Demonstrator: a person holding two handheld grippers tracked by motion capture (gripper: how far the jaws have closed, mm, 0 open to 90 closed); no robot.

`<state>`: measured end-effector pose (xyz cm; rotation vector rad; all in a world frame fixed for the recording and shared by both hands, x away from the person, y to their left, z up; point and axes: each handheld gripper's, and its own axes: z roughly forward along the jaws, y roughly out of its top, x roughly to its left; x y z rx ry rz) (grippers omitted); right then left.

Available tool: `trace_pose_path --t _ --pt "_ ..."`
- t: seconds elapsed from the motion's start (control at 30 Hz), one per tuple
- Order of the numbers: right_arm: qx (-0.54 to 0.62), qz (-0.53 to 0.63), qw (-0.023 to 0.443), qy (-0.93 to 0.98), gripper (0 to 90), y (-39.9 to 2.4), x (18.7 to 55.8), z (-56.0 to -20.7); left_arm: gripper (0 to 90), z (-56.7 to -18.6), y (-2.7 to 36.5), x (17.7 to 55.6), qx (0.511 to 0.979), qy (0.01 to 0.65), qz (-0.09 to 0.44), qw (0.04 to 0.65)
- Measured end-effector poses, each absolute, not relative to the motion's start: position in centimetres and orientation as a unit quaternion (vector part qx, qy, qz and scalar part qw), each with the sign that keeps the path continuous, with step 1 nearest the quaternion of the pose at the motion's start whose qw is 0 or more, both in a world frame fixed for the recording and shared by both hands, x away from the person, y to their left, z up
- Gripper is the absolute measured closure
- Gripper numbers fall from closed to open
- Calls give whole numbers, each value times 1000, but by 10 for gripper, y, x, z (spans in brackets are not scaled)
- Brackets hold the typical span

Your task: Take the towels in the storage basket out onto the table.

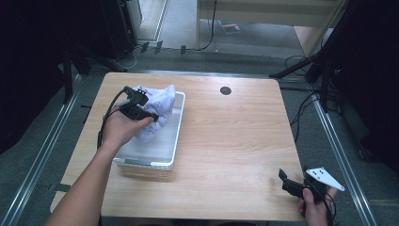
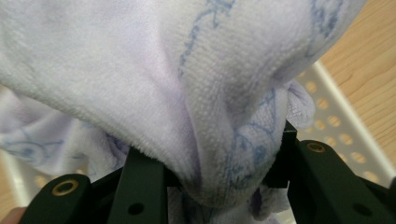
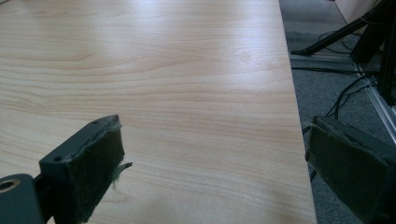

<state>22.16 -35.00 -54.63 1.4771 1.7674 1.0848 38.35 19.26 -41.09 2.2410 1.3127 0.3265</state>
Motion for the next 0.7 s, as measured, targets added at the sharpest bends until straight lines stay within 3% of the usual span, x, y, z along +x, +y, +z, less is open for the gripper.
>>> trace_pose_path --t 0.33,0.7 --pt "554 407 294 665 44 -350 222 -546 610 -357 180 383 826 465 144 283" --pt "554 407 294 664 44 -350 222 -546 609 -326 144 384 833 440 150 300"
